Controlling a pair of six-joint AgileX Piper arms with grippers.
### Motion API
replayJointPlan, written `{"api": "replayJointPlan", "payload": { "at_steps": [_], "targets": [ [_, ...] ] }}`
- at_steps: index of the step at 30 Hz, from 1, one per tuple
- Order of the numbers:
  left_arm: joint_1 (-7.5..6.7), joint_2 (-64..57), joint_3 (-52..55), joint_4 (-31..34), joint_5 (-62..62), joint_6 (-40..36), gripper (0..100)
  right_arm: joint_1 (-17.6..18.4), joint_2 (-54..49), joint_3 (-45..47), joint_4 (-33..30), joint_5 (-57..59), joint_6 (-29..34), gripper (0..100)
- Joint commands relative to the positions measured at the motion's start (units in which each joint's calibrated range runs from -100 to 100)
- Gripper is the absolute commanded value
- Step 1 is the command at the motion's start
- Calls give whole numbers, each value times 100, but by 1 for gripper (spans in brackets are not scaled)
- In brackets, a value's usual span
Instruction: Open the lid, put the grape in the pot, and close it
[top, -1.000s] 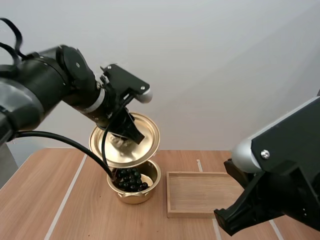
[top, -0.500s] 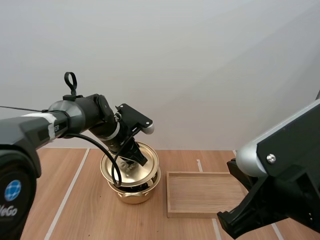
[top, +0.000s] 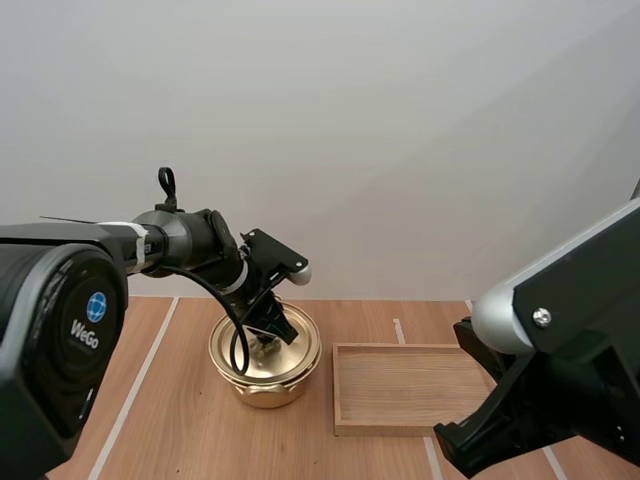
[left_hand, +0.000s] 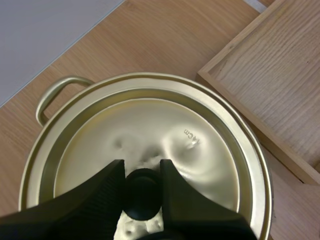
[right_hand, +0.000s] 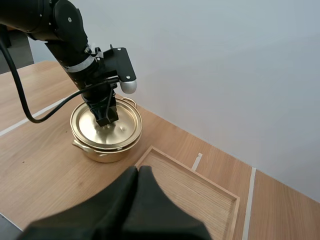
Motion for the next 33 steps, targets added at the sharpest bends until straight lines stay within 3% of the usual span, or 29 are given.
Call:
{"api": "replayJointPlan", "payload": {
  "at_steps": [1,4,7,9,10,18,29,30,31,32,33],
  "targets": [
    [-7,12,1,-126,-105,39,0,-31,-57,25,-32,0,13,0],
    [-7,9,1,-126,-26,39,8,-31,-57,25,-32,0,13,0],
    [-7,-6,1,-126,69,39,35,-31,-57,25,-32,0,13,0],
    [-7,-18,-13,-126,310,28,88,-31,-57,25,-32,0,13,0],
    [-7,-18,-39,-126,460,-12,100,-31,-57,25,-32,0,13,0],
    [-7,-499,-375,-126,2206,-109,100,-31,-57,25,6,0,13,0],
    [-7,-2760,-373,-114,3206,-112,100,-31,-57,25,6,0,13,0],
    [-7,-2966,-373,-114,3415,-152,82,-31,-57,25,7,0,23,0],
    [-7,-3051,-373,-100,3499,-203,71,-31,-57,25,7,0,39,0],
    [-7,-3357,-373,-84,3758,-360,31,-31,-57,25,7,0,68,0],
    [-7,-3543,-373,-73,3808,-452,12,-31,-57,25,7,0,135,0]
  ]
}}
